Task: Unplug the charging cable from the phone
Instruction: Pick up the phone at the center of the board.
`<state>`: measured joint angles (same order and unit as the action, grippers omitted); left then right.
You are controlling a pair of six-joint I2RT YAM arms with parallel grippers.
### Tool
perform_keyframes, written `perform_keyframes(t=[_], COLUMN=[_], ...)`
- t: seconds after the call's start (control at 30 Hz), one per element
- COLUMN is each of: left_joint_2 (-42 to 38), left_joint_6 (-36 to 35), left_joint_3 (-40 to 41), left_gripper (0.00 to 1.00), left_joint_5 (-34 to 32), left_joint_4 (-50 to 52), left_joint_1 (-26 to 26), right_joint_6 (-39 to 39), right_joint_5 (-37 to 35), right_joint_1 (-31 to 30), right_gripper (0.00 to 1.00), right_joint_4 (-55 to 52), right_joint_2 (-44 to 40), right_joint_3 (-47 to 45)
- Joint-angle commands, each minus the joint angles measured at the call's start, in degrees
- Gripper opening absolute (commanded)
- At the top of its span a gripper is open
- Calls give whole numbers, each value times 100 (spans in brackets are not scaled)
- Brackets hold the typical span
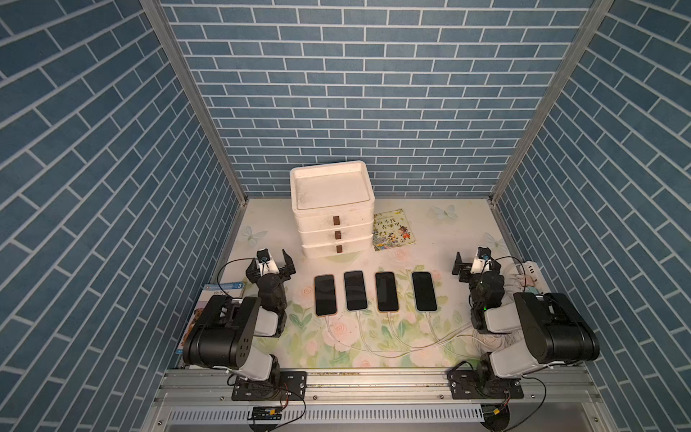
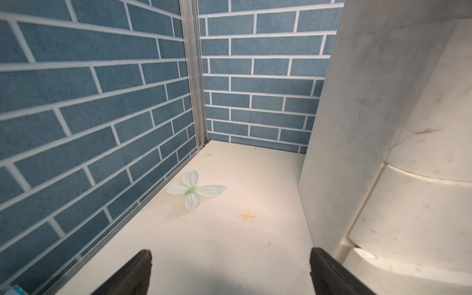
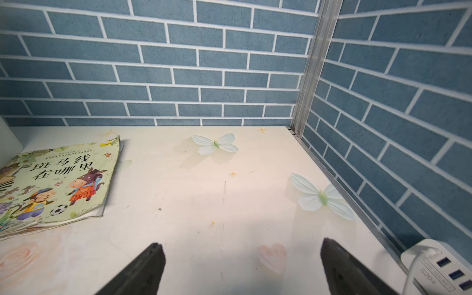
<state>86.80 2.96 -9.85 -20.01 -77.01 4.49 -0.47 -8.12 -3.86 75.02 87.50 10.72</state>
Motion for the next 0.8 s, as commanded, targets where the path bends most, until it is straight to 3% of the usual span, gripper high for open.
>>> perform_keyframes(t=[0.0, 0.63, 0.73, 0.77], left_joint_2=[12, 3, -642, -1025], left_joint_6=[-30, -11, 80, 163], left_joint_3=[-52, -62, -133, -319], left_gripper=[100, 100, 100, 100], left_joint_5=[40, 141, -111, -361], left_joint_4=[-18, 6, 638, 1409], left_joint_1=[10, -39, -39, -5], right_joint_6=[-94, -85, -2, 90], right_joint_5=[12, 29, -398, -614], right_joint_1=[-1, -1, -45, -68], right_gripper=[99, 99, 100, 99], right_joint_4=[58, 59, -1156, -2237], right_joint_2=[20, 10, -601, -1061], right_joint_3=[84, 79, 521, 923])
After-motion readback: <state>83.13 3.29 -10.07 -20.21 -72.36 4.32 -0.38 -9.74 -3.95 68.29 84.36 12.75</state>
